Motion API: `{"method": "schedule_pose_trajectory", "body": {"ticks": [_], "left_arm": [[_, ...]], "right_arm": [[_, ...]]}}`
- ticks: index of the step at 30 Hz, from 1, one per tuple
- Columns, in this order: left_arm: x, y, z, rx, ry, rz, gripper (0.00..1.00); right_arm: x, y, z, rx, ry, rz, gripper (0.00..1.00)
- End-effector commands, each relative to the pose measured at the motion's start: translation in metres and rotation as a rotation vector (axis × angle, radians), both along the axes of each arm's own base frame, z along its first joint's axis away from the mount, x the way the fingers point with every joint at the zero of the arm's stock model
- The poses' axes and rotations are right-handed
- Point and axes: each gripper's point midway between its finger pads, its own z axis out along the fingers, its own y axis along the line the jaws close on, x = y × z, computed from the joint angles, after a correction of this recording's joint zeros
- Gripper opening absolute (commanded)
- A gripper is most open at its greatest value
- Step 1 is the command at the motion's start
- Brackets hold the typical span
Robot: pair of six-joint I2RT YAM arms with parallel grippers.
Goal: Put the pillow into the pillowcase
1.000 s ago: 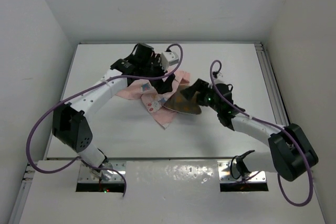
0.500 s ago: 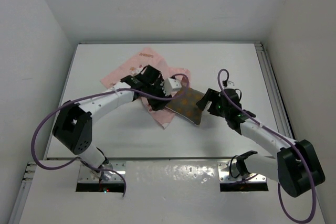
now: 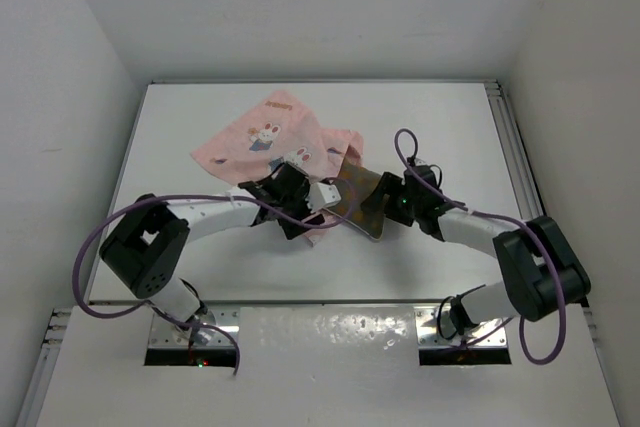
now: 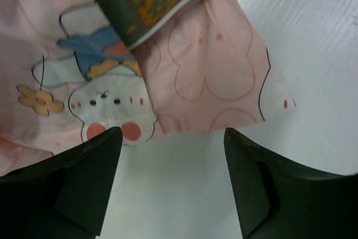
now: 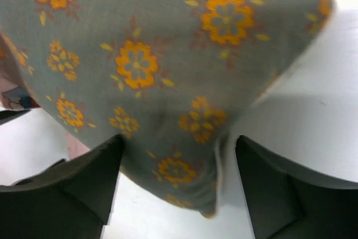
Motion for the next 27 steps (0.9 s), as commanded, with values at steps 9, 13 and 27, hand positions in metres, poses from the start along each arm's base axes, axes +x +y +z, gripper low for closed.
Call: {"method": "schedule_pose_trajectory", "body": {"ticks": [9, 13, 27], "left_arm": [[-0.023, -0.037, -0.005, -0.004, -0.154, -0.277, 0.64], [-0.013, -0.03, -0.002, -0.033, -0.181, -0.156, 0.64], [-0.007, -0.025, -0.001, -0.101, -0.217, -0.027, 0.65]], "right_arm": [[0.022, 0.046, 0.028, 0.191, -0.05, 0.052, 0.16], [0.02, 0.048, 0.029, 0.188, -0.042, 0.066, 0.05], [-0.001, 0.023, 0.019, 0.073, -0.033, 0.057, 0.84]]}}
